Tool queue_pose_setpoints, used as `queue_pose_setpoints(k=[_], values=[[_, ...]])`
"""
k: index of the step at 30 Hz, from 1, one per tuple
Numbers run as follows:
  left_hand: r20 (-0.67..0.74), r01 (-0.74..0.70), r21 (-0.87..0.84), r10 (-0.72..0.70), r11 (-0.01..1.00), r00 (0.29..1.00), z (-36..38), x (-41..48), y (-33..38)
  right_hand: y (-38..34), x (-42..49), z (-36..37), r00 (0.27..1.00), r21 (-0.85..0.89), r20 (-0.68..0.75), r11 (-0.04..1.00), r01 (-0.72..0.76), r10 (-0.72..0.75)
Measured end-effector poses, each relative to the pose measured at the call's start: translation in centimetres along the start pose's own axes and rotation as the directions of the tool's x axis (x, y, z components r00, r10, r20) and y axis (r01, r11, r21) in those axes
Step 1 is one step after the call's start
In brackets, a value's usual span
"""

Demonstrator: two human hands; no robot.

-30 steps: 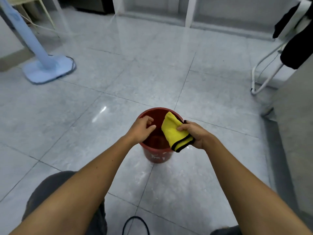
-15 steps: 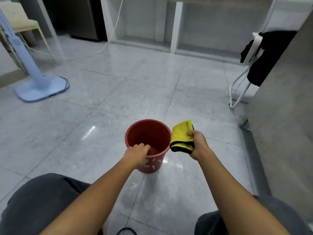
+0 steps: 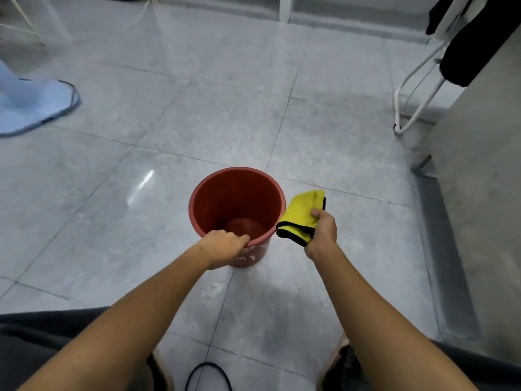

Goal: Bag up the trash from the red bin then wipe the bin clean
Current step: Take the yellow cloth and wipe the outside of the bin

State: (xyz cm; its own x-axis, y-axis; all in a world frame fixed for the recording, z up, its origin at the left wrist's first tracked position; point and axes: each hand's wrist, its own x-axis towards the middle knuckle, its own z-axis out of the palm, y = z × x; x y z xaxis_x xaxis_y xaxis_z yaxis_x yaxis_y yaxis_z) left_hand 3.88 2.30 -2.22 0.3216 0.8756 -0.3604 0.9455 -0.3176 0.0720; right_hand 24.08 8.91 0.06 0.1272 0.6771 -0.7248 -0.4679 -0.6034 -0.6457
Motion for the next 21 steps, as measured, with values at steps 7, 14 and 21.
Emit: queue_pose_setpoints(k=[7,14,21], values=[[-0.283,0.139,-0.514,-0.321,0.846,0.904,-3.2,-0.4,-1.7,1.1,0.5,-1.0,0.971,-0.300,0.012,0.926,0.229,-0.237],[-0.396,-0.023,-0.842,-0.590,0.538,0.704,-7.6,-2.2,-2.0,0.1,-5.8,5.2,0.699,-0.595,0.468,0.392,0.701,-0.541],[-0.453,-0.197,-0.881,-0.649,0.430,0.611,-11.4,-3.2,-1.9,0.2,-8.9,8.9,0.473,-0.655,0.632,-0.097,0.749,-0.614]])
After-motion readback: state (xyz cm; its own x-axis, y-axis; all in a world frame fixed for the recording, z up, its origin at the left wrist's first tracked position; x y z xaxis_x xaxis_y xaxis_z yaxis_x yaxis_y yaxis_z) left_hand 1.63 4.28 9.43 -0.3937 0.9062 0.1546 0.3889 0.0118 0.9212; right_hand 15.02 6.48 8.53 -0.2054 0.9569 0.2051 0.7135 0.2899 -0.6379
